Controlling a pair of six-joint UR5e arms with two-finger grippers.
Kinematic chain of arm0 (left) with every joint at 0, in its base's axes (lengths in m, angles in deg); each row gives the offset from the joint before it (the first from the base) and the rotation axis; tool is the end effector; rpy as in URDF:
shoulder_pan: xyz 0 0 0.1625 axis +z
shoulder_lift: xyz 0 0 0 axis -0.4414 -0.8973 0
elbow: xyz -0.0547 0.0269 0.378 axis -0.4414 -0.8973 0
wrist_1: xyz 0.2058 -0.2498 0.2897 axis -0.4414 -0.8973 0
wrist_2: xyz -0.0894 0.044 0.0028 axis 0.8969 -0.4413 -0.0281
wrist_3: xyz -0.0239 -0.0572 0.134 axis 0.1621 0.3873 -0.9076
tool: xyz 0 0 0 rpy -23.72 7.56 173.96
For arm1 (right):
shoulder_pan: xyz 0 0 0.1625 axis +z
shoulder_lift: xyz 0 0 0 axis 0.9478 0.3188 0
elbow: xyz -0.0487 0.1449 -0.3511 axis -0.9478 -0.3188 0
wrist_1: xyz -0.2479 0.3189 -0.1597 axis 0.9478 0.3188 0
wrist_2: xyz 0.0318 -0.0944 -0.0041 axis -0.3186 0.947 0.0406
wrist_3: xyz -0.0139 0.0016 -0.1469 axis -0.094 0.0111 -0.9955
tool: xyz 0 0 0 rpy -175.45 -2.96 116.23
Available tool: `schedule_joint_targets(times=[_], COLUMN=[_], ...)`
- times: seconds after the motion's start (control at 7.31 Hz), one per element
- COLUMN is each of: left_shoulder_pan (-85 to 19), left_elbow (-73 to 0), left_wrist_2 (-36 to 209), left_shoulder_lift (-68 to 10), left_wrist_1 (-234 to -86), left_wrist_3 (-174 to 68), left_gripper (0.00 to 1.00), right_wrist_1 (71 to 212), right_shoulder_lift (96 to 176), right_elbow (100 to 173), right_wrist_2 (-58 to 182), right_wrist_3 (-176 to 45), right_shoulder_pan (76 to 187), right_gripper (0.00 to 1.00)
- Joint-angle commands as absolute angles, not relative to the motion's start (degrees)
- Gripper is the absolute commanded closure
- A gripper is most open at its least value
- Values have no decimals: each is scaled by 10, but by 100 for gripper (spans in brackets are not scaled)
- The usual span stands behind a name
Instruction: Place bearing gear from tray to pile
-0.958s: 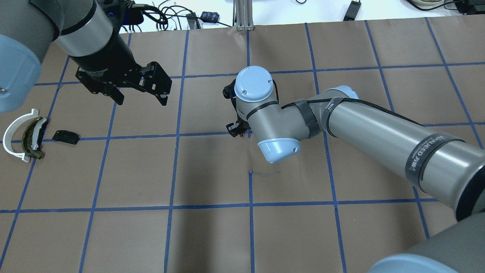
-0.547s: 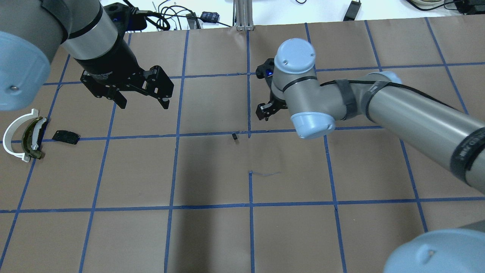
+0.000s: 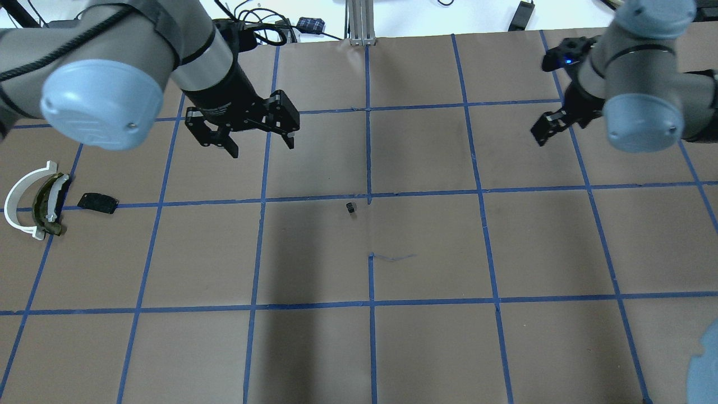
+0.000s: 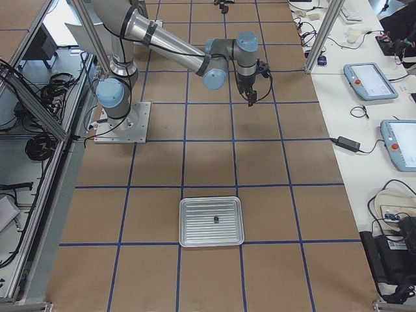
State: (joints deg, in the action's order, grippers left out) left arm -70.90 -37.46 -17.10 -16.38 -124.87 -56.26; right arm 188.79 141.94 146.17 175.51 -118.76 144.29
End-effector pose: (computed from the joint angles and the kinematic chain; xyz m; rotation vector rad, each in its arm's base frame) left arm -0.2204 -0.5317 0.3283 0.1200 -3.0076 -0.0413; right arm -0.0448 -0.5944 0.2113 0.5149 -3.0335 0.1601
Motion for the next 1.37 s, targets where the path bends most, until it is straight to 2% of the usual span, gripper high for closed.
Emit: schedule_joint_targets(times=[0.0,0.27,0.55,1.09,1.23], left_shoulder_pan=[-773,-795,-808,-815,-819], left_elbow=[-403,-459,-467,-470,-474], left_wrist_2=[-169,-165,-180,-181,-184], left_shoulder_lift=[-247,-296,-321,-371,-378], left_wrist_1=[-1192,-1036,-1025,-984,-984], left_wrist_3=[-463,-301,-275,-247,-277], left_gripper=[0,0,0,0,7], right_wrist_1=[1873,1875,1880,1899,1900], right_shoulder_lift=[1427,1421,1385,1250,1225], right_elbow=[1455,1454,1429,1347,1333], right_wrist_2=[1747,1759,1772,1778,1777], right_wrist_3=[-1346,-1409,-1453,-1527,-1528], right_shoulder_pan=[1261,1157,1098,1060,1056], right_gripper=[0,0,0,1,3])
